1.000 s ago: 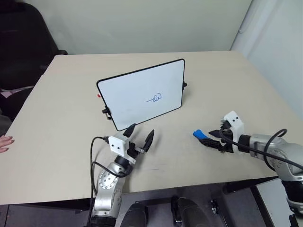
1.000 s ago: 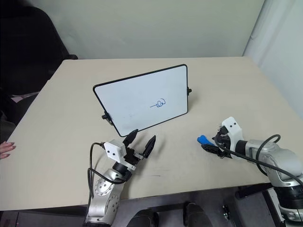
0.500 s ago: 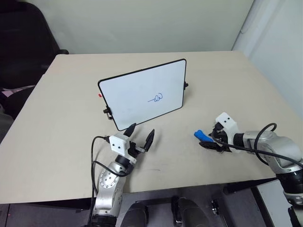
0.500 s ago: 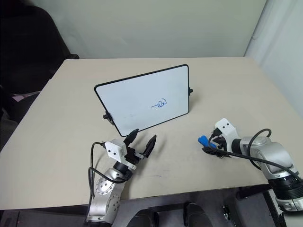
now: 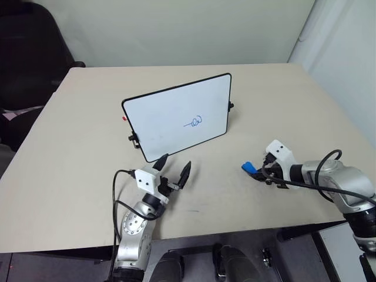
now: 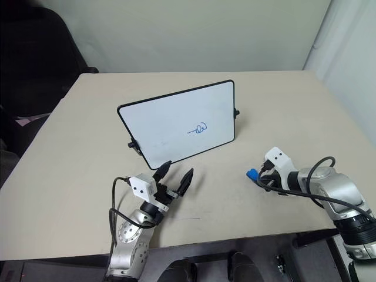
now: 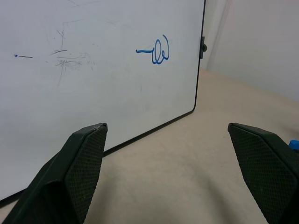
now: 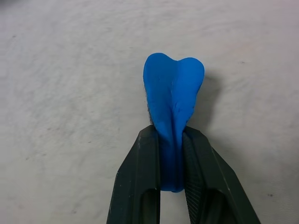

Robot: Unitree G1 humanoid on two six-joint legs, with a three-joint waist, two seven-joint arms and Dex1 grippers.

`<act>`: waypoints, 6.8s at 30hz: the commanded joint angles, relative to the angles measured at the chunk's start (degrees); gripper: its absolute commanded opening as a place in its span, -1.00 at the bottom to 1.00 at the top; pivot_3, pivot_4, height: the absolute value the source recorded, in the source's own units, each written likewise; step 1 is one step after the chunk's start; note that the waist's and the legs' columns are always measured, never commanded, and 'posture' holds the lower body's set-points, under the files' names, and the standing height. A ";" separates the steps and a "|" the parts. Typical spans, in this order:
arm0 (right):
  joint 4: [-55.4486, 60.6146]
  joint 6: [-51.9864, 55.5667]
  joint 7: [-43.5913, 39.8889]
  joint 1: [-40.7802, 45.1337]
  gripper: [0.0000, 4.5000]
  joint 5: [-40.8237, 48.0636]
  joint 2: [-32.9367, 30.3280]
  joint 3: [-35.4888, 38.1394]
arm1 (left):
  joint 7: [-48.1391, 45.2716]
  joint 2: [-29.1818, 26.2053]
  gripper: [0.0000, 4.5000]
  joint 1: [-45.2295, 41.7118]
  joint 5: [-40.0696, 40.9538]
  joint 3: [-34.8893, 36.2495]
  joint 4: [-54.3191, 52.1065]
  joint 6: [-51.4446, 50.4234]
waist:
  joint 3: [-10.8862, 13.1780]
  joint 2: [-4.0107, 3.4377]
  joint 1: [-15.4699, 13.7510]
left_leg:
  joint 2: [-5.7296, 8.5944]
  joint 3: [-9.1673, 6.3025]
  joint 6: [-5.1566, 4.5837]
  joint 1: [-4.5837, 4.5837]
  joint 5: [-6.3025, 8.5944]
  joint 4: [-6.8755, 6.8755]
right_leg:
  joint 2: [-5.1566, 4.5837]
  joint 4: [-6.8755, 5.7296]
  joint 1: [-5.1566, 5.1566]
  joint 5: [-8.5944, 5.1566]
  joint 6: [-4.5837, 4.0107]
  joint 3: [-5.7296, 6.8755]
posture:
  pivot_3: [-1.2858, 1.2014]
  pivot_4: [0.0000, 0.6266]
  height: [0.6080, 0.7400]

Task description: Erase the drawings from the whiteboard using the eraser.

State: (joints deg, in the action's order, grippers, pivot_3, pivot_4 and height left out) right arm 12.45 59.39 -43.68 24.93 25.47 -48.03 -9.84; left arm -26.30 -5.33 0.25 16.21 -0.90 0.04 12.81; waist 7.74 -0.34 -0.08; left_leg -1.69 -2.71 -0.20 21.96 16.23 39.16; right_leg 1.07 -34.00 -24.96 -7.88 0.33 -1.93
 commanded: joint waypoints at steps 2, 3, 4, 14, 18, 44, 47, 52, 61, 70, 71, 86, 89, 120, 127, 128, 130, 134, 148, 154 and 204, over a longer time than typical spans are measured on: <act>3.41 -2.02 -0.83 0.17 -0.85 1.64 1.14 3.77 | -0.72 -0.15 1.00 -0.59 0.86 0.44 -0.83 0.75 | 0.00 0.00 0.00 | 0.00 0.00 0.00 0.00 0.00 0.00 | 0.00 0.00 0.00 0.00 0.00 0.00 | 0.03 -0.52 1.00; 3.91 -2.11 -0.59 0.53 -0.85 2.56 2.24 4.80 | -0.81 -0.28 1.00 -0.68 0.96 0.54 -0.77 0.70 | 0.00 0.00 0.00 | 0.00 0.01 0.00 0.00 0.00 0.01 | 0.00 0.00 0.00 0.00 0.00 0.00 | 0.03 -0.52 1.00; 4.53 -2.29 -0.28 1.00 -0.85 3.62 3.73 6.06 | -0.85 -0.38 1.00 -0.74 1.03 0.60 -0.74 0.65 | 0.00 0.00 0.00 | 0.00 0.01 0.00 0.00 0.00 0.01 | 0.00 -0.01 0.00 0.00 0.00 0.00 | 0.03 -0.52 1.00; -5.21 -8.17 12.97 11.74 -0.85 -0.35 25.88 6.02 | -1.45 -1.19 1.00 -1.25 1.70 1.58 -0.90 0.05 | 0.00 0.00 0.22 | -0.09 -0.02 0.00 -0.07 -0.01 0.04 | 0.06 -0.09 -0.09 0.17 -0.18 0.00 | 0.03 -0.52 1.00; -12.17 -11.68 15.95 15.70 -0.85 -3.14 31.35 5.63 | -1.36 -1.58 1.00 -1.04 1.60 1.76 -1.45 -0.06 | 0.00 -0.01 -0.07 | -0.10 -0.03 0.00 0.03 -0.01 0.00 | -0.01 -0.12 -0.24 0.50 -0.70 0.01 | 0.03 -0.52 1.00; -29.22 -22.46 22.74 26.15 -0.85 -13.27 45.48 2.81 | -0.94 -2.23 1.00 0.90 1.99 1.89 -4.46 -1.04 | 0.00 -0.01 1.18 | -0.13 0.05 0.21 0.31 -0.20 0.04 | -0.07 -0.65 -0.97 0.69 -0.78 0.03 | 0.03 -0.52 1.00; -31.21 -23.03 22.36 27.23 -0.85 -14.55 47.52 1.00 | -0.89 -2.06 1.00 0.82 1.81 1.68 -4.32 -0.93 | 0.00 -0.01 1.69 | -0.15 0.06 0.23 0.34 -0.21 0.01 | -0.04 -0.79 -1.12 0.67 -0.83 0.01 | 0.03 -0.52 1.00; -36.48 -24.99 22.17 28.88 -0.85 -16.99 49.89 -1.00 | -0.58 -1.84 1.00 0.78 1.35 1.50 -4.05 -0.43 | 0.00 -0.01 2.11 | -0.20 0.04 0.28 0.35 -0.24 -0.03 | 0.01 -0.92 -1.27 0.68 -0.98 -0.01 | 0.03 -0.52 1.00; -40.30 -27.42 20.61 31.40 -0.85 -19.45 54.27 -2.98 | 0.10 -1.48 1.00 1.44 1.07 1.67 -4.74 -0.33 | 0.00 0.00 2.63 | -0.23 -0.01 0.28 0.19 -0.27 -0.05 | 0.10 -0.94 -1.41 0.88 -1.14 0.00 | 0.03 -0.52 1.00; -39.01 -28.39 19.52 30.52 -0.85 -21.01 56.26 -4.24 | 0.19 -1.66 1.00 2.21 1.51 2.43 -5.35 -0.17 | 0.00 -0.01 2.69 | -0.42 0.03 0.41 0.21 -0.19 -0.10 | 0.29 -0.93 -1.55 0.94 -1.25 0.01 | 0.03 -0.52 1.00; -39.06 -28.51 19.53 30.37 -0.85 -21.18 56.14 -4.13 | 0.21 -1.70 1.00 2.19 1.54 2.55 -5.37 -0.20 | 0.00 -0.01 2.69 | -0.45 0.02 0.43 0.21 -0.18 -0.10 | 0.32 -0.93 -1.56 0.95 -1.27 0.01 | 0.03 -0.52 1.00; -46.04 -31.06 25.40 31.90 -0.85 -21.30 52.13 3.75 | 0.63 -3.12 1.00 2.09 2.09 4.90 -6.35 -0.90 | 0.00 0.00 2.06 | -0.48 -0.03 0.49 0.31 -0.26 0.02 | 0.37 -0.93 -1.57 1.06 -1.45 0.00 | 0.03 -0.52 1.00; -49.05 -31.87 28.10 32.98 -0.85 -21.41 51.66 5.56 | 0.76 -3.25 1.00 2.27 2.33 5.23 -6.73 -1.20 | 0.00 0.00 1.90 | -0.47 -0.04 0.47 0.31 -0.28 0.02 | 0.37 -0.90 -1.53 1.08 -1.48 -0.01 | 0.03 -0.52 1.00; -43.14 -31.23 24.54 32.18 -0.85 -22.44 56.57 0.25 | 0.21 -2.80 1.00 2.10 2.39 4.79 -6.02 -1.23 | 0.01 0.02 3.28 | -0.93 0.12 1.11 0.27 0.09 -0.10 | 0.82 -0.62 -2.08 1.48 -1.60 0.05 | 0.03 -0.52 1.00; -40.47 -31.37 22.36 31.83 -0.85 -22.15 56.95 -1.42 | 0.31 -2.60 1.00 2.54 2.19 4.56 -6.23 -1.09 | 0.01 0.02 3.21 | -1.01 0.14 1.11 0.27 0.09 -0.09 | 0.91 -0.63 -2.10 1.53 -1.72 0.06 | 0.03 -0.52 1.00; -40.10 -31.31 21.86 31.69 -0.85 -22.14 56.98 -1.82 | 0.31 -2.59 1.00 2.58 2.18 4.55 -6.26 -1.10 | 0.01 0.02 3.21 | -1.01 0.14 1.11 0.28 0.09 -0.08 | 0.91 -0.63 -2.10 1.52 -1.72 0.06 | 0.03 -0.52 1.00; -39.46 -31.06 20.95 31.38 -0.85 -22.32 57.00 -2.70 | 0.27 -2.59 1.00 2.74 2.23 4.52 -6.38 -1.13 | 0.01 0.02 3.20 | -1.01 0.16 1.12 0.28 0.09 -0.08 | 0.91 -0.62 -2.10 1.51 -1.73 0.05 | 0.03 -0.52 1.00; -40.04 -31.23 18.16 31.06 -0.85 -23.10 56.65 -5.31 | 0.12 -2.26 1.00 2.87 2.18 3.83 -6.48 -1.28 | 0.01 0.02 3.09 | -1.02 0.17 1.15 0.28 0.11 -0.09 | 0.91 -0.61 -2.10 1.47 -1.77 0.06 | 0.03 -0.52 1.00; -42.17 -32.66 17.04 30.74 -0.85 -23.89 57.27 -7.88 | 0.72 -2.47 1.00 3.39 1.89 3.97 -7.31 -1.07 | 0.00 0.02 2.44 | -1.02 0.18 1.21 0.29 0.15 -0.06 | 0.90 -0.61 -2.08 1.42 -1.79 0.06 | 0.03 -0.52 1.00; -44.84 -32.78 20.57 32.00 -0.85 -23.68 56.80 -4.92 | 0.76 -2.54 1.00 3.31 1.94 4.00 -7.41 -1.23 | 0.00 0.03 2.20 | -1.03 0.17 1.20 0.28 0.14 -0.03 | 0.89 -0.62 -2.06 1.44 -1.81 0.07 | 0.03 -0.52 1.00; 11.04 16.49 14.16 1.29 -0.42 -9.92 15.28 1.19 | -2.00 -0.71 1.00 -1.30 2.17 1.51 -0.81 -1.32 | 0.02 0.08 0.63 | -0.40 -0.05 0.63 -0.35 0.31 0.56 | 0.88 0.08 -0.47 0.99 -0.94 0.06 | 0.03 -0.52 1.00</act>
State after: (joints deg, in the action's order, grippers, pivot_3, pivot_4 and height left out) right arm 23.97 76.70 -30.35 25.55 15.63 -32.41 -10.15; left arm -28.01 -6.24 -0.33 18.53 0.95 -0.32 10.32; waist 7.76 -0.26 0.55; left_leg -2.06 -2.77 0.43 21.62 16.54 39.73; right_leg 1.94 -33.87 -25.40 -6.89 -0.59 -1.88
